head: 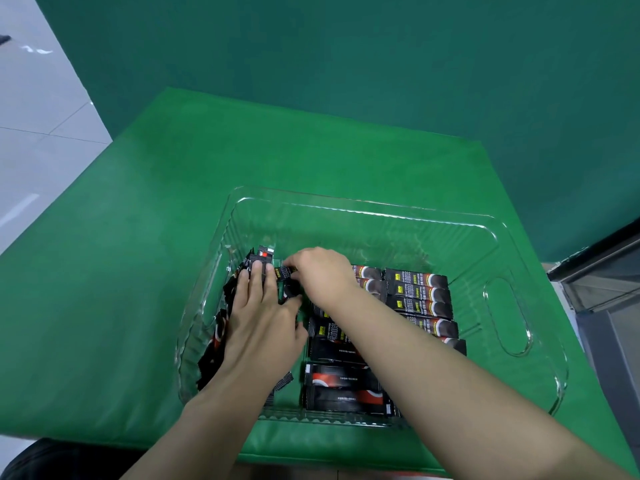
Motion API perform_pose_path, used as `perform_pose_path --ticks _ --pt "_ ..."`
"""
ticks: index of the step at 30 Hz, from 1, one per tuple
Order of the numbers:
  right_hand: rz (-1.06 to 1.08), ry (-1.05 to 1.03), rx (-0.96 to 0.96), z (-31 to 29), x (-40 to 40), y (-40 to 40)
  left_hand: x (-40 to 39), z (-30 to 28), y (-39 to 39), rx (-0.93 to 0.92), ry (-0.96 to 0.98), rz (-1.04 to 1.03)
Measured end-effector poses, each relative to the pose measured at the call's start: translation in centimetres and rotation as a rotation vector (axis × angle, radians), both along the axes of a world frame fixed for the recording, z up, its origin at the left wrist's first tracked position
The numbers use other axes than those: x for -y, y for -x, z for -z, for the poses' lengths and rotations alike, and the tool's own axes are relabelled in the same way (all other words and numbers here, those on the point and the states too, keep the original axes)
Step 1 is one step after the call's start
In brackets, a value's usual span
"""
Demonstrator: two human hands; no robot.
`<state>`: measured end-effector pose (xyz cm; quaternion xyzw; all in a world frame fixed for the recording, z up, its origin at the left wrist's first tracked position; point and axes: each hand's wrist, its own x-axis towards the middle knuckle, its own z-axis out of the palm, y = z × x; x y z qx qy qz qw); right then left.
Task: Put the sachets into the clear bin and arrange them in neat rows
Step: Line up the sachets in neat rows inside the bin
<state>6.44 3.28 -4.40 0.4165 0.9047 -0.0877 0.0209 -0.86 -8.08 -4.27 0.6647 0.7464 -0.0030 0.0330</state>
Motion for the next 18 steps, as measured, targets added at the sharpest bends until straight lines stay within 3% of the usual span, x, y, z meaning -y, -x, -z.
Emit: perform_pose_path --ticks 11,18 --pt "-0.094 -0.103 0.152 -1.8 1.0 0.9 0.0 -0.5 -0.1 0.018 0.014 -0.013" --pt "-0.057 -0.19 0.062 -2.6 1.1 0.6 0.2 0.1 0.2 0.034 -0.012 -0.027"
